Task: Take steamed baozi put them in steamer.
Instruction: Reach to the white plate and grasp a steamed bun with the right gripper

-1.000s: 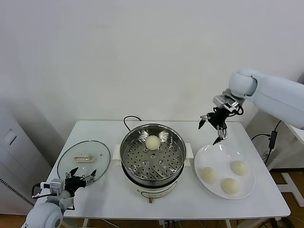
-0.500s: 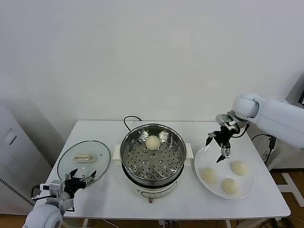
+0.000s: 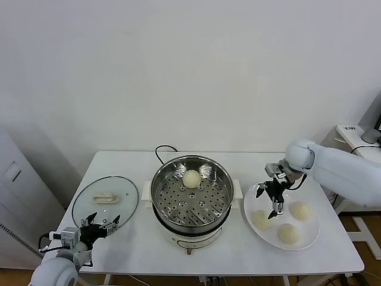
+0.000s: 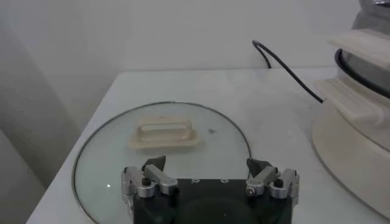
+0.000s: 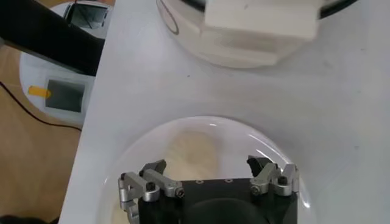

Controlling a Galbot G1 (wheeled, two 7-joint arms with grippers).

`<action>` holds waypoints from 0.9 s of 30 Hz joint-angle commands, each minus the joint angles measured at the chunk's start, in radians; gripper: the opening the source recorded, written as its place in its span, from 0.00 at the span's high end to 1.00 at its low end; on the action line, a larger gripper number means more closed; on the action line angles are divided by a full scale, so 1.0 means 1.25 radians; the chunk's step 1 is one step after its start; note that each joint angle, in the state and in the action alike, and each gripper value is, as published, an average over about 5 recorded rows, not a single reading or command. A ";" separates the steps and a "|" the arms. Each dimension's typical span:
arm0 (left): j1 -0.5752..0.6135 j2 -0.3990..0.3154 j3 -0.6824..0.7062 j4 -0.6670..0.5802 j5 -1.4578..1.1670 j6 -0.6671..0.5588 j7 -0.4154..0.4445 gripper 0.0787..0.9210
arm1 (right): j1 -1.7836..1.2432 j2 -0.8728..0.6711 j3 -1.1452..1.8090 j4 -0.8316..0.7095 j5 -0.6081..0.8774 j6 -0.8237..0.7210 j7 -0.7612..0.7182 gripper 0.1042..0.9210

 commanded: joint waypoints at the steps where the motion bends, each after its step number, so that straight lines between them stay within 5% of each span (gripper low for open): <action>1: 0.001 0.000 -0.001 0.000 0.001 0.001 0.000 0.12 | -0.091 0.001 0.071 -0.010 -0.061 -0.006 0.017 0.13; 14: 0.002 -0.001 -0.001 -0.002 0.002 0.001 0.000 0.12 | -0.128 0.004 0.108 -0.017 -0.086 -0.007 0.019 0.24; 22: 0.003 -0.003 -0.001 -0.003 0.003 0.001 -0.001 0.12 | -0.134 -0.003 0.129 -0.015 -0.087 -0.007 0.012 0.45; 27: 0.003 -0.004 -0.003 -0.006 0.003 0.003 -0.002 0.12 | -0.090 -0.025 0.108 0.004 -0.070 -0.008 -0.008 0.47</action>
